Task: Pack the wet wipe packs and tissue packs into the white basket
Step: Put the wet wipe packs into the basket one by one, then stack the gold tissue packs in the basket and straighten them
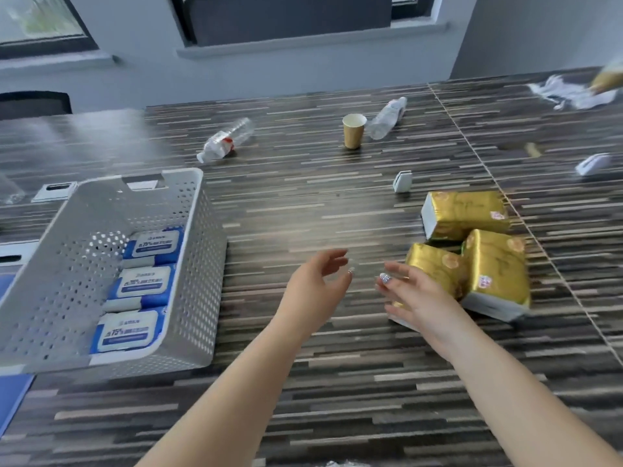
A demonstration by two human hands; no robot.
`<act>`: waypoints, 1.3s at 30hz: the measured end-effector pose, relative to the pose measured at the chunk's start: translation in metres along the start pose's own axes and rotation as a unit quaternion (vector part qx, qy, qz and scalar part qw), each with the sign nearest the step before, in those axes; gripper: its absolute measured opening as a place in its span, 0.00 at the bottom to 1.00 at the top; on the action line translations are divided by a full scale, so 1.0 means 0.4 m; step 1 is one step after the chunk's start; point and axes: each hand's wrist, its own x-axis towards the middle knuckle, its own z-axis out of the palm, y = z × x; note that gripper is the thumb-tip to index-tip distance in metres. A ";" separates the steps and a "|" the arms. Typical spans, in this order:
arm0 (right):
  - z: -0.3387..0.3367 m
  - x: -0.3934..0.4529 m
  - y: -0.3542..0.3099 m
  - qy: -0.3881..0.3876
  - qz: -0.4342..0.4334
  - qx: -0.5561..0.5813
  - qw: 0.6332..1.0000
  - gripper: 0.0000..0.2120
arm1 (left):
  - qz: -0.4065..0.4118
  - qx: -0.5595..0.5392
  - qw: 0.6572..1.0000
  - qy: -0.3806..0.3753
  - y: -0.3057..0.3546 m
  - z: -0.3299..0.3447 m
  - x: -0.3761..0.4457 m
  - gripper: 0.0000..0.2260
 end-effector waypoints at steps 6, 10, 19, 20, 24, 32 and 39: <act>-0.200 0.035 0.039 0.034 0.016 -0.048 0.998 0.13 | -0.079 -0.049 0.995 -0.034 0.011 0.174 0.031 0.16; -0.282 0.076 0.040 0.062 0.028 -0.100 0.993 0.18 | -0.149 -0.057 0.986 -0.046 -0.011 0.241 0.042 0.18; -0.301 0.131 0.054 0.021 0.093 -0.102 0.990 0.38 | -0.213 -0.052 0.973 -0.068 -0.026 0.332 0.126 0.21; -0.306 0.145 0.064 0.024 0.098 -0.095 0.990 0.40 | -0.219 -0.051 0.971 -0.076 -0.028 0.349 0.145 0.22; -0.300 0.165 0.103 0.050 0.109 -0.074 0.990 0.42 | -0.243 -0.042 0.964 -0.103 -0.039 0.387 0.193 0.27; -0.261 0.181 0.169 0.097 0.138 -0.056 0.984 0.37 | -0.262 -0.032 0.949 -0.174 -0.031 0.429 0.239 0.25; -0.254 0.208 0.091 -0.006 0.051 -0.076 0.996 0.31 | -0.316 -0.254 0.910 -0.089 -0.089 0.327 0.214 0.38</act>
